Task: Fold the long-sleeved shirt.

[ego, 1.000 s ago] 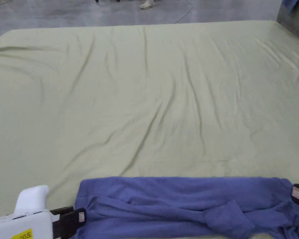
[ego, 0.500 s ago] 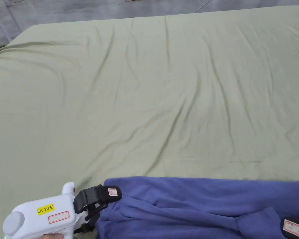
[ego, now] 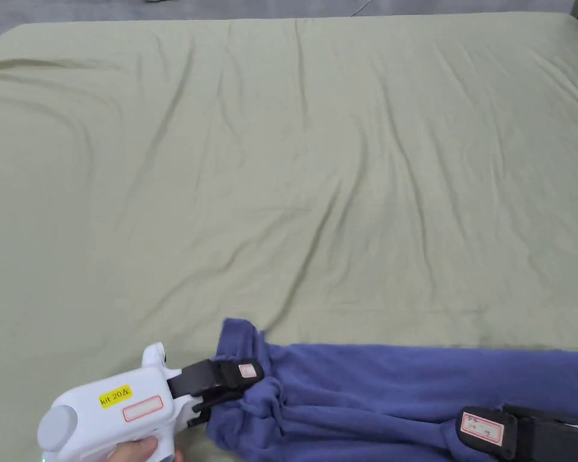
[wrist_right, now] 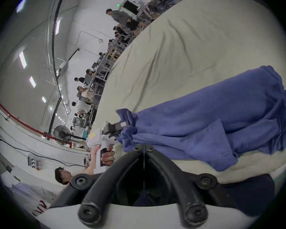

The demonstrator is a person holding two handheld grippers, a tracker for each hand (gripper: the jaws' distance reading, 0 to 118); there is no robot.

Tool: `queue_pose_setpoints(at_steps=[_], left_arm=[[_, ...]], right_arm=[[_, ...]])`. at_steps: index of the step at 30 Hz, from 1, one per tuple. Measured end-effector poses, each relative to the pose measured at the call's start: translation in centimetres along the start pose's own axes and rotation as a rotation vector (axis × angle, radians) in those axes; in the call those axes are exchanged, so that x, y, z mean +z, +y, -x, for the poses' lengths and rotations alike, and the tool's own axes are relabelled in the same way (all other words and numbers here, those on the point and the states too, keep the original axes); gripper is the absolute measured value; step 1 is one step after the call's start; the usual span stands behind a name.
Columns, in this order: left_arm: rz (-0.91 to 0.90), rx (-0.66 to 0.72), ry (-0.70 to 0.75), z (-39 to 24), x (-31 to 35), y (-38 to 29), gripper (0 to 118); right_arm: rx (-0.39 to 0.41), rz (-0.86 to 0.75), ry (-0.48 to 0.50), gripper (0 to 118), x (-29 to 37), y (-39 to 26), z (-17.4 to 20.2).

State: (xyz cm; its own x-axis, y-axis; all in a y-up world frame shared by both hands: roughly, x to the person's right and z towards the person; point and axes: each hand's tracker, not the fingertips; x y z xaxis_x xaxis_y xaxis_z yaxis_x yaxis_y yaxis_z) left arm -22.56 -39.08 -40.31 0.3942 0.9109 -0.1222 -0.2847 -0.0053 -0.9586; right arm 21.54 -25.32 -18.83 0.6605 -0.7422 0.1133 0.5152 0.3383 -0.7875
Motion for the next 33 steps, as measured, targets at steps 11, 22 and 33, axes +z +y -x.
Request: queue_pose_setpoints(at_steps=[11,22,33], left_arm=[[-0.167,0.154,-0.315,2.1,8.8,-0.3,5],[-0.333,0.24,-0.461,2.0,15.0,-0.3,5],[-0.488,-0.07,0.03,-7.1,27.0,3.0,5]], right_arm=[[0.028,-0.052,-0.065,0,2.0,0.4,2.9],[0.046,-0.044,-0.108,0,-0.1,0.6,5.8],[0.152,-0.003,-0.271,0,-2.8,-0.9,9.0]])
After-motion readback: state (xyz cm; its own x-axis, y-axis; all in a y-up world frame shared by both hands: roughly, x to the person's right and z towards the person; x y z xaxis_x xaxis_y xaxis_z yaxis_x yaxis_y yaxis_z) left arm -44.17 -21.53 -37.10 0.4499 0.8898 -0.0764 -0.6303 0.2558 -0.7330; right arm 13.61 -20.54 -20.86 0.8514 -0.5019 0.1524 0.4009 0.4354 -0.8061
